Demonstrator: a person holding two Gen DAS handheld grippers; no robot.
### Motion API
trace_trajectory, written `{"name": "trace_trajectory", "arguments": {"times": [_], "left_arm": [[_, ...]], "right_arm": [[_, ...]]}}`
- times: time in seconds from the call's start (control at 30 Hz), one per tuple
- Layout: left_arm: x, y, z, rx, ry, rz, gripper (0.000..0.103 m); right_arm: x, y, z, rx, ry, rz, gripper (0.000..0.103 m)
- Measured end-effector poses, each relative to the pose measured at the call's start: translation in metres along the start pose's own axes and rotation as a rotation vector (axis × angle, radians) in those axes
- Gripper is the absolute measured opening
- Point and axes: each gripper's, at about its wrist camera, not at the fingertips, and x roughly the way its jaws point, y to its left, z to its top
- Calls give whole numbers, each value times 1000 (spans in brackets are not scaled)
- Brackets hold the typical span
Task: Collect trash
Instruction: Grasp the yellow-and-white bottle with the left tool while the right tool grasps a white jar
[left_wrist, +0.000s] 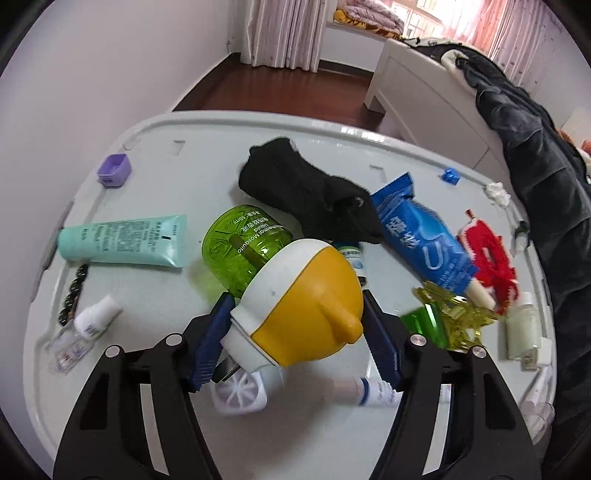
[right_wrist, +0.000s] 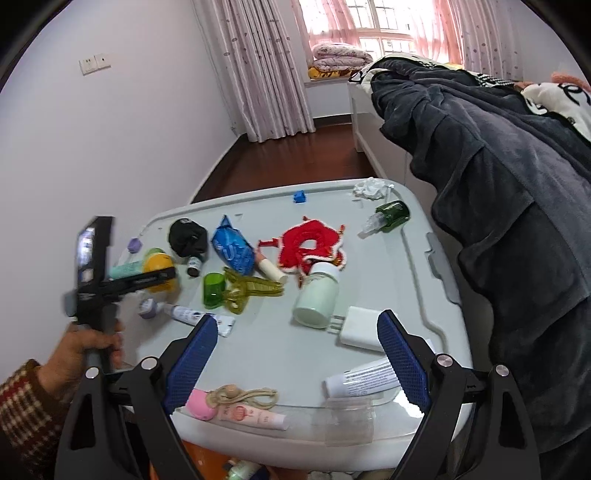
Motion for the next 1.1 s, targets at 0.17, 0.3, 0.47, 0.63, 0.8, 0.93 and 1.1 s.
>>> {"name": "trace_trajectory", "arguments": {"times": [0.17,0.3,0.47,0.63,0.8,0.93,1.1], "left_arm": [[-45,-8,-14,14,-79,-52,66],[-80,-23,-39,82,-150,-99,66],[-85,-36,-54,137,-142,-158,66],[-82,-34,-61,153,-129,-164,66],[-81,-29,-62,138,-119,-170,66],[-82,-31,-62,139,-123,-181,66],[-82,-35,-63,152,-114,-194,66]], "right_arm": [[21,-14,4,8,28,-91,87],[58,-10,10,-32,104,-125,83],[107,12,16,-133,152,-146,80],[147,17,24,-129,251,-130,48],[158,15,30,-117,316,-183,45],[153,21,29,-165,299,-193,44],[133,26,34,-171,249,-173,43]]}}
